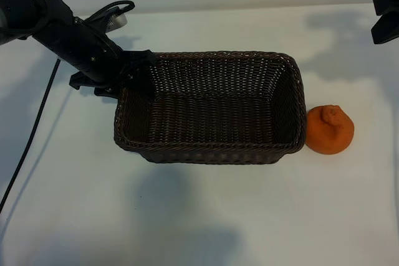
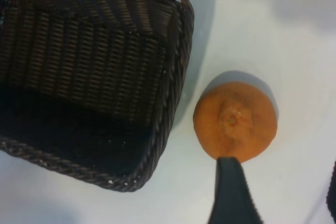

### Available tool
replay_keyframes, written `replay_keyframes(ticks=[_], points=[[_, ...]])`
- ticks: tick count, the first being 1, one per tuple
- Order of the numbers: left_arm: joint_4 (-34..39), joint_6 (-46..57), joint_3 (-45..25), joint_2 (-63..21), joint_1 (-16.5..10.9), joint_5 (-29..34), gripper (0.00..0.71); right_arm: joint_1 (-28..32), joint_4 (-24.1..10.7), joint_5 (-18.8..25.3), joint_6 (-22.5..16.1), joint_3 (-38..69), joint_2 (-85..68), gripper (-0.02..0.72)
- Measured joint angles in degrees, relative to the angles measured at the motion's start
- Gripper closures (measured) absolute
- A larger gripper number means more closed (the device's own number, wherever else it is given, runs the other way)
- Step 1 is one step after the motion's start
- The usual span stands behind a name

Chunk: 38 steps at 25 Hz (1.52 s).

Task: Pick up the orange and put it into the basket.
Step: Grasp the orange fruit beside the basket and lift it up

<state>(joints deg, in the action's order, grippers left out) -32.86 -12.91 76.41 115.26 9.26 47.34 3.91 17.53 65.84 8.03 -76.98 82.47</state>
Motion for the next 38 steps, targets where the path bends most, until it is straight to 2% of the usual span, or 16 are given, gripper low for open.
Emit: replay_keyframes(ticks=[15,19,24,30,38], points=[[0.36,0.00,0.19,-1.30,-0.22,5.99,0.224,0.00,0.00,0.00,0.00,0.00,0.00,0.270],[1.17,0.00,0.19,-5.71,-1.62,10.25,0.223,0.00,0.00,0.00,0.00,0.00,0.00,0.270],[5.93,1.45,0.19,-12.82,-4.05,16.95,0.223,0.00,0.17,0.00,-0.06,0.00,0.00,0.270],[7.37,2.34,0.47,-19.61,-6.79,17.43,0.223,0.00,0.17,0.00,-0.06,0.00,0.00,0.270],[7.48,2.30,0.46,-20.17,-7.14,18.49,0.223,0.00,0.17,0.00,-0.01,0.00,0.00,0.270]])
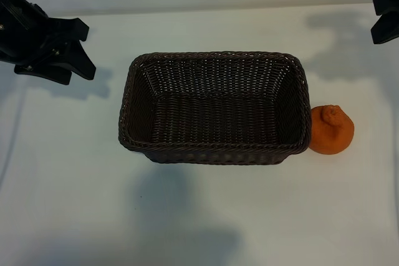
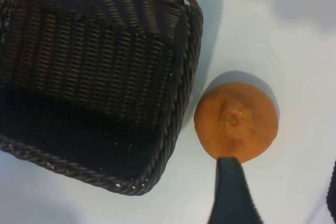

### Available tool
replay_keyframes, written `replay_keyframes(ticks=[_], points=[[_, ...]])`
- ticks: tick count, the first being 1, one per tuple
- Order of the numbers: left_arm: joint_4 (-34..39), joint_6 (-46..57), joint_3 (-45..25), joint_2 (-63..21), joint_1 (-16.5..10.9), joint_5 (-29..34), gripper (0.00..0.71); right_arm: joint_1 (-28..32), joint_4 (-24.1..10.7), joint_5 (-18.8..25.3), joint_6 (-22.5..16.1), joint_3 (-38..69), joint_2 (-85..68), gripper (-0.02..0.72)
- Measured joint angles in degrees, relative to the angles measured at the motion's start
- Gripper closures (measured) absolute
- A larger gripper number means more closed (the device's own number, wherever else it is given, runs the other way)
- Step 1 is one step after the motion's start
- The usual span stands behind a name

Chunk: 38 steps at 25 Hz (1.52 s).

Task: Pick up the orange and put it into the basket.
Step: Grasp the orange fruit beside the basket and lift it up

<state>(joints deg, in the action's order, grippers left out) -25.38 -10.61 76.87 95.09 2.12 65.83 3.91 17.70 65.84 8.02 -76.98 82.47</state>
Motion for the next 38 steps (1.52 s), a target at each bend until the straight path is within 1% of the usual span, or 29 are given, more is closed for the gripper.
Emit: replay_keyframes(ticks=[4,11,17,19,22,38], points=[[0.00,-0.93,0.00,0.00,0.00,1.46,0.223,0.00,0.00,0.00,0.00,0.00,0.00,0.270],[-0.81,-1.43,-0.33,-0.64,0.20,1.46,0.223,0.00,0.00,0.00,0.00,0.00,0.00,0.270],[-5.99,-6.59,-6.70,-5.43,3.68,1.23,0.223,0.00,0.00,0.00,0.00,0.00,0.00,0.270],[-6.10,-7.10,-8.38,-6.56,4.17,1.03,0.223,0.00,0.00,0.00,0.00,0.00,0.00,0.270],[-5.95,-7.14,-9.30,-7.48,4.24,0.62,0.223,0.00,0.00,0.00,0.00,0.00,0.00,0.270],[-5.91,-7.21,-9.30,-8.15,4.24,-0.19,0.222,0.00,0.00,-0.25,0.00,0.00,0.00,0.270]])
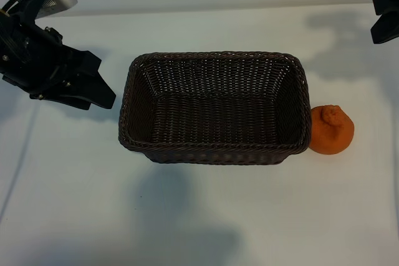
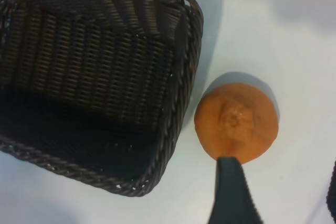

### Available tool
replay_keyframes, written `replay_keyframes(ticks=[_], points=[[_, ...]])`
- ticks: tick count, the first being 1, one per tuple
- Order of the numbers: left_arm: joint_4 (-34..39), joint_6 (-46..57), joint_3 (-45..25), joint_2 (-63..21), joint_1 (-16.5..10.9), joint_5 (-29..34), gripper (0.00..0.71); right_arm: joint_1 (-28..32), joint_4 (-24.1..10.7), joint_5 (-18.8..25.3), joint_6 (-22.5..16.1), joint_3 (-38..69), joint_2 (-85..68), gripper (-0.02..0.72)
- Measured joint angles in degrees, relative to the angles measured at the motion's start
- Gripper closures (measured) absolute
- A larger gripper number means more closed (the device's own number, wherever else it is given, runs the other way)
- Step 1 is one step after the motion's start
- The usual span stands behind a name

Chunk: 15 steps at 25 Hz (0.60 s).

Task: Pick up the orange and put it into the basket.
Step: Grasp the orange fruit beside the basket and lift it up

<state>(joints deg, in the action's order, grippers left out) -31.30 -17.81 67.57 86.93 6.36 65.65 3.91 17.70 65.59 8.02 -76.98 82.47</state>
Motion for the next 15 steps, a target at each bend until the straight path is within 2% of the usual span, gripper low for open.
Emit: replay_keyframes(ticks=[7,15], points=[[0.00,-0.03,0.05,0.00,0.00,0.00,0.222,0.00,0.00,0.00,0.38,0.00,0.00,0.270],[0.00,-0.03,0.05,0.00,0.00,0.00,0.222,0.00,-0.11,2.60,5.69,0.00,0.00,0.270]])
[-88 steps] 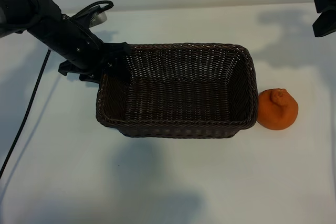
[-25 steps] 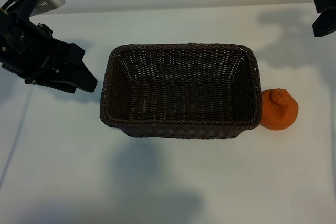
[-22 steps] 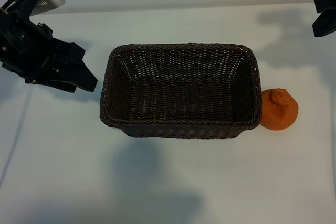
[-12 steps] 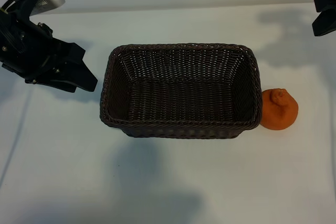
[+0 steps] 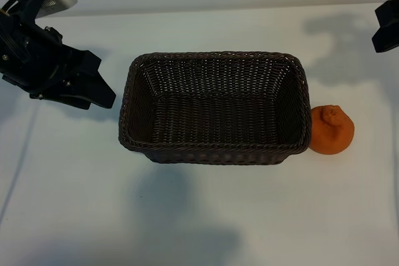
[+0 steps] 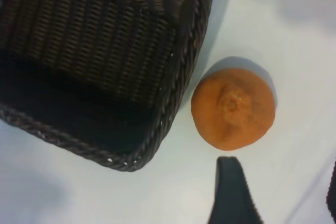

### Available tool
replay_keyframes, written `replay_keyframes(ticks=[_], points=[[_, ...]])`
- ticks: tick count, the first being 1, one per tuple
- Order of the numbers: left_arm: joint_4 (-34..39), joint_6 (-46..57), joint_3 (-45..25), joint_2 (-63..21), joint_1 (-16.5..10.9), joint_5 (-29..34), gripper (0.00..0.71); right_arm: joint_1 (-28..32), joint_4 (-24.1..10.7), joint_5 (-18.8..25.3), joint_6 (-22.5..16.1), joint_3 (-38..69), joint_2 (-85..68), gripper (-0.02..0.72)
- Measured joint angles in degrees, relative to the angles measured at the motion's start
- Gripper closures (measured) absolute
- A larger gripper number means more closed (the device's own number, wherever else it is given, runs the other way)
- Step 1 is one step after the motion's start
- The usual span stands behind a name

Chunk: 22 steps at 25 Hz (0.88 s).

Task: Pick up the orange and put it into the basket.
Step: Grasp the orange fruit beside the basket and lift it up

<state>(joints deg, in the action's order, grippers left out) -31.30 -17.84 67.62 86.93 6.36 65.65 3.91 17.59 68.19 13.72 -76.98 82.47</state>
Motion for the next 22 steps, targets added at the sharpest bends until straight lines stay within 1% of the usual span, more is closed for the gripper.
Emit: replay_keyframes(ticks=[4,6,10,12,15,22], points=[[0.00,0.00,0.00,0.00,0.00,-0.02,0.222,0.00,-0.05,-0.17,2.49,0.00,0.00,0.270],[0.00,0.00,0.00,0.00,0.00,-0.06,0.222,0.00,-0.05,-0.95,5.29,0.59,0.00,0.270],[0.00,-0.12,0.00,0.00,0.00,-0.37,0.222,0.00,0.17,-2.01,13.30,3.53,0.00,0.270],[0.00,-0.12,0.00,0.00,0.00,-0.42,0.222,0.00,0.66,-3.59,16.97,5.21,0.00,0.270],[0.00,-0.12,0.00,0.00,0.00,-0.59,0.222,0.00,1.56,-5.91,21.08,8.18,0.00,0.270],[0.00,-0.12,0.00,0.00,0.00,-1.18,0.222,0.00,2.99,-12.64,26.38,13.53,0.00,0.270]])
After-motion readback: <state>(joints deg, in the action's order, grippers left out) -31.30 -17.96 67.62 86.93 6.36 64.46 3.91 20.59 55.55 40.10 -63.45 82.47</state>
